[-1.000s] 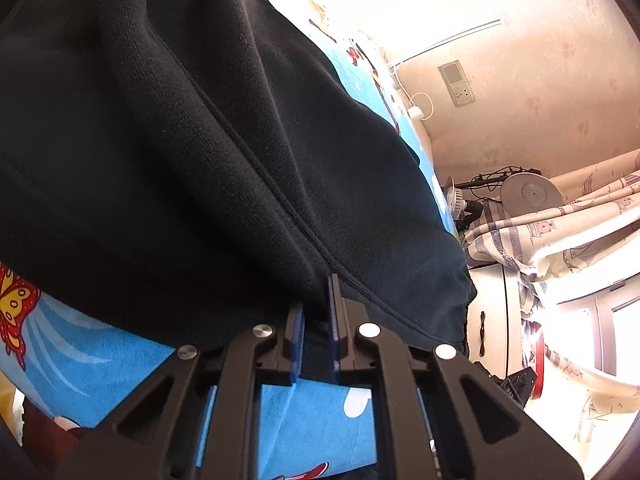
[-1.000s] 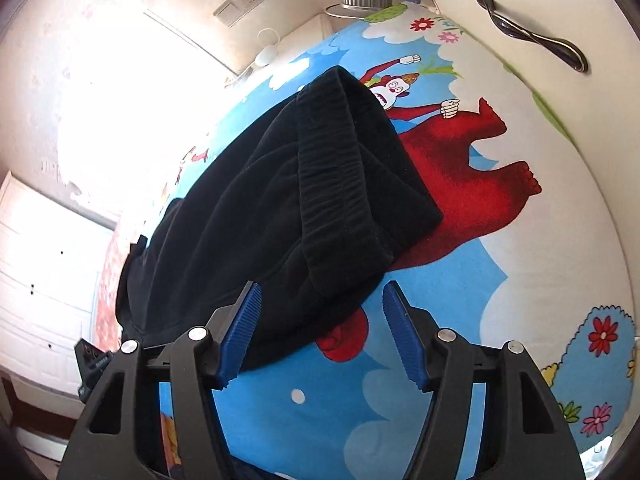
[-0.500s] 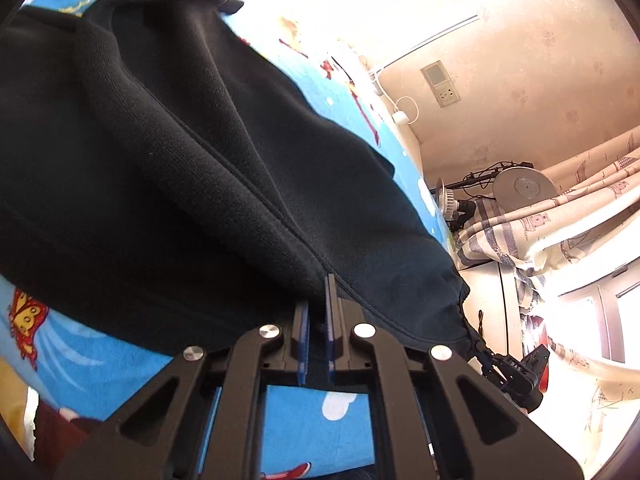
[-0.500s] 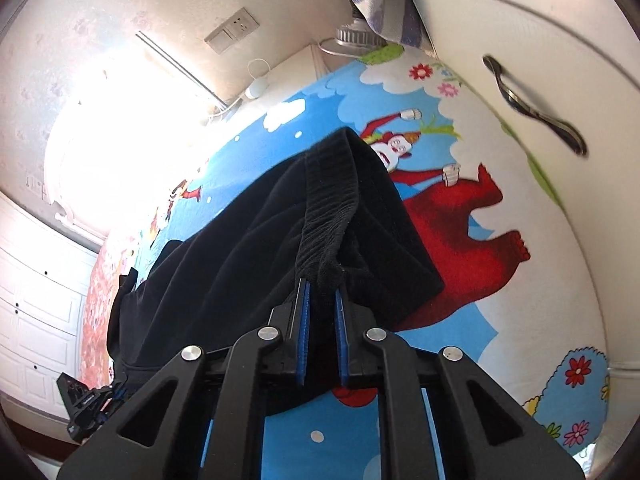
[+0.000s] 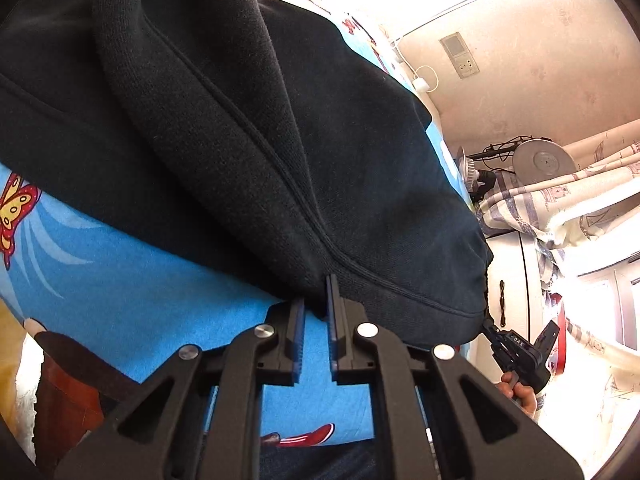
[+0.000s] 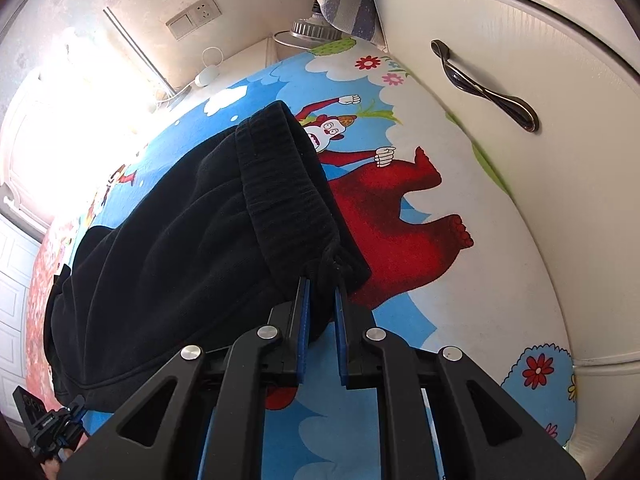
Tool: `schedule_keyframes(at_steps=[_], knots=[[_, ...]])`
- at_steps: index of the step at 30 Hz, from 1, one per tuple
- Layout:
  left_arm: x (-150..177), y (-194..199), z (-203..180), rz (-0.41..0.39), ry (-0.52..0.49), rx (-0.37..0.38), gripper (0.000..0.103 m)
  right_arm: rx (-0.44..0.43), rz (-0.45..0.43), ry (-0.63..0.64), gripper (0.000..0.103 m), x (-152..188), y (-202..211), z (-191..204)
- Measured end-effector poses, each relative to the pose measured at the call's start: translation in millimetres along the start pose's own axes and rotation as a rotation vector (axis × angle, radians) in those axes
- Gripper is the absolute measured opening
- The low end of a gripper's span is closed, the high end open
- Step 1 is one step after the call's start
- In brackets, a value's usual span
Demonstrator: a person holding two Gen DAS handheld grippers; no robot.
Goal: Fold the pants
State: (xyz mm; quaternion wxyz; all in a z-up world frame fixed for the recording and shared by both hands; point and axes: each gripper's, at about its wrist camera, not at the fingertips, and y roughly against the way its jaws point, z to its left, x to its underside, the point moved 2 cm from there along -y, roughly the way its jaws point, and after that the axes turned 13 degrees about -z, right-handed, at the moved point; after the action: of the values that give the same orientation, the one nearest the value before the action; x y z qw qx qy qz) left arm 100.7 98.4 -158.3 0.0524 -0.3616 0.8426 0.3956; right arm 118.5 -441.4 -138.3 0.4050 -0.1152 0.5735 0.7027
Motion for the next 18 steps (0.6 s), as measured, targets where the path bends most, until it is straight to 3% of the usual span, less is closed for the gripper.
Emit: schedule_keyframes(at_steps=[3,6,8,10,12,13,15,17,18], knots=[[1.2,0.0,7.1,0.017,0.025,-0.002,0.028,0.044,-0.005,0.039,0.012,3.3,3.3,5.6],[-0.1,8.6,6.2,0.028,0.019,-0.010,0.034,0.085,-0.010,0.094,0.012,7.1,10.1,11.9],[-14.2,32.5,1.2,-0.045,-0.044,-0.036,0.036,0.117,-0.015,0.127,0.012,11.1,13.8,13.4],[-40.0,66.1,-5.3,-0.193,-0.182,-0.135,0.051,0.201,-0.019,0.154,0.012,14.9,17.2,9.1],[-72.0,85.5,-14.4,-0.352,-0.370,-0.321,0.065,0.231,-0.041,0.145,0.012,16.5,25.0,3.8],[-89.8,84.9,-17.4,-0.399,-0.467,-0.419,0.066,0.220,-0.069,0.152,0.013,15.4,31.5,6.6],[-123.7,69.4,-20.7,-0.424,-0.562,-0.563,0.066,0.186,-0.128,0.209,0.020,11.7,42.0,23.9],[-157.5,37.6,-24.5,-0.373,-0.640,-0.590,0.066,0.151,-0.166,0.272,0.034,9.4,44.6,46.1],[-173.1,17.2,-25.3,-0.345,-0.680,-0.625,0.066,0.120,-0.174,0.294,0.054,9.5,43.0,58.0]])
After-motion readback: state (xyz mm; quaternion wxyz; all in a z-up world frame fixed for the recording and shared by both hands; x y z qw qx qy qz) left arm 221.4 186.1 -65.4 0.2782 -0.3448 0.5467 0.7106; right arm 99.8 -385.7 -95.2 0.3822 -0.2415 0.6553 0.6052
